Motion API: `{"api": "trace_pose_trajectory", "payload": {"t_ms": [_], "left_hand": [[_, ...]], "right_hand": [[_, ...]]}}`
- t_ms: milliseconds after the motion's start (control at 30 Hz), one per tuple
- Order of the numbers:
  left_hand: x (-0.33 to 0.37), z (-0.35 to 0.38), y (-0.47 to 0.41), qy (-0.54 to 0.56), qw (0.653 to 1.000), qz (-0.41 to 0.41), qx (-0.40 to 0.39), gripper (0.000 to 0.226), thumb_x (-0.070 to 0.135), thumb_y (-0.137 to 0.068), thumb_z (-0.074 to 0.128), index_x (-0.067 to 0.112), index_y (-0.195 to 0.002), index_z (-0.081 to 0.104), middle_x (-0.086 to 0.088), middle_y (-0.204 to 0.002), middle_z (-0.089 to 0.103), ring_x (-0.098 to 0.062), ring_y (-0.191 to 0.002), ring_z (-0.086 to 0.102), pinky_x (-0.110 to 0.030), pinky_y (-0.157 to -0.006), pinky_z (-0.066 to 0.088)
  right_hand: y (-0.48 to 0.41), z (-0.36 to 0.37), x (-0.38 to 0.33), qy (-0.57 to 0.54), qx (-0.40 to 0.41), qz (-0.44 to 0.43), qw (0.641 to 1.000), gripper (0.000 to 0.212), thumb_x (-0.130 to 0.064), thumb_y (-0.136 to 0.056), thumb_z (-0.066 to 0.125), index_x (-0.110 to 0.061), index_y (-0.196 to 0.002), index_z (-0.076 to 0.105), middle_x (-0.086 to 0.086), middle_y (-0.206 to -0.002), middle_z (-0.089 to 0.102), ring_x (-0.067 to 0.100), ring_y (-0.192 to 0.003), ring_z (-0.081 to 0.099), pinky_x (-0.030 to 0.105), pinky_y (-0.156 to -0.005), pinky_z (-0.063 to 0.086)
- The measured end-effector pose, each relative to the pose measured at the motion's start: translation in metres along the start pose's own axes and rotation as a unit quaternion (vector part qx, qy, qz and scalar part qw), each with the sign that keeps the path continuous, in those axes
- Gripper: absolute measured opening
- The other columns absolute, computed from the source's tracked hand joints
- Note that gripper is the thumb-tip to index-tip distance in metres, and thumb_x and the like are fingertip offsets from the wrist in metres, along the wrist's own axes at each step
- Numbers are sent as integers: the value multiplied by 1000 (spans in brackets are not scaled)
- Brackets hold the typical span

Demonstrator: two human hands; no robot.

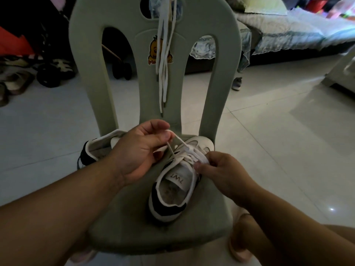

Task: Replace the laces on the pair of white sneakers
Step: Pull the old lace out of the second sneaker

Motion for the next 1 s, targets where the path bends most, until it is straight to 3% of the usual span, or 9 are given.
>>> {"api": "trace_pose_trajectory", "payload": {"t_ms": [133, 300, 433, 533, 667, 767, 900, 967, 1000], "left_hand": [[-3, -4, 9, 1, 1000, -5, 6, 23, -1, -83, 51, 20, -82, 59, 3, -70, 67, -9, -60, 53, -24, -54, 34], [-6, -1, 13, 36, 999, -6, -20, 42, -1, -91, 42, 25, -79, 73, 4, -94, 73, -6, -52, 43, -17, -44, 33], [3, -5, 11, 73, 997, 22, 12, 48, 0, -91, 42, 28, -71, 75, 7, -82, 71, -6, -54, 50, -17, -45, 36], [13, -12, 10, 89, 994, 53, 27, 35, 5, -83, 49, 29, -76, 74, 9, -86, 71, -4, -54, 50, -16, -45, 36], [22, -24, 7, 77, 992, 91, 47, 42, 1, -94, 40, 31, -94, 70, 14, -106, 69, 0, -51, 44, -13, -43, 34], [34, -42, 5, 13, 986, 125, 110, 41, 1, -96, 39, 29, -108, 66, 16, -112, 67, -1, -51, 44, -13, -44, 34], [49, -64, 2, -141, 968, 122, 168, 35, 6, -99, 41, 31, -108, 64, 13, -113, 67, -3, -65, 54, -22, -60, 41], [54, -70, 1, -283, 935, 116, 178, 30, 10, -99, 44, 31, -111, 63, 10, -111, 67, -8, -77, 60, -26, -67, 46], [57, -73, 0, -374, 901, 121, 184, 28, 14, -98, 47, 32, -114, 62, 8, -108, 66, -10, -81, 61, -29, -70, 47]], "right_hand": [[0, -4, 4, 12, 20, 9, 1000, 13, -36, -88, 63, -26, -81, 64, -4, -76, 64, 10, -72, 58, 22, -60, 42], [1, -20, 2, 70, 60, 17, 996, 17, -34, -88, 64, -28, -73, 60, -7, -65, 59, 6, -60, 53, 19, -50, 34], [2, -32, 7, 78, 82, 30, 993, 23, -32, -88, 65, -26, -66, 58, -6, -59, 57, 6, -54, 51, 20, -48, 34], [2, -32, 14, 76, 75, 50, 993, 22, -31, -86, 66, -21, -68, 62, -3, -59, 58, 9, -54, 51, 22, -49, 36], [3, -26, 19, 61, 52, 79, 994, 19, -30, -87, 66, -20, -71, 64, 1, -71, 65, 10, -62, 55, 22, -52, 39], [3, -32, 26, -14, 79, 106, 991, 17, -23, -86, 66, -14, -72, 64, 6, -73, 66, 15, -64, 58, 24, -55, 42], [1, -42, 34, -247, 98, 105, 958, 17, -19, -92, 60, -6, -83, 66, 14, -84, 69, 17, -64, 57, 29, -54, 45], [-1, -49, 35, -328, 98, 99, 934, 18, -21, -95, 56, -6, -89, 65, 12, -84, 67, 16, -63, 54, 28, -54, 43], [-2, -54, 37, -351, 110, 105, 924, 18, -21, -95, 55, -7, -92, 65, 10, -81, 65, 15, -63, 54, 28, -55, 43]]}}
Point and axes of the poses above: each hand's wrist, its own y-axis away from the middle knuckle, its own z-axis out of the palm, x = y × z, the point moved 7 cm from there along -y, towards the middle knuckle
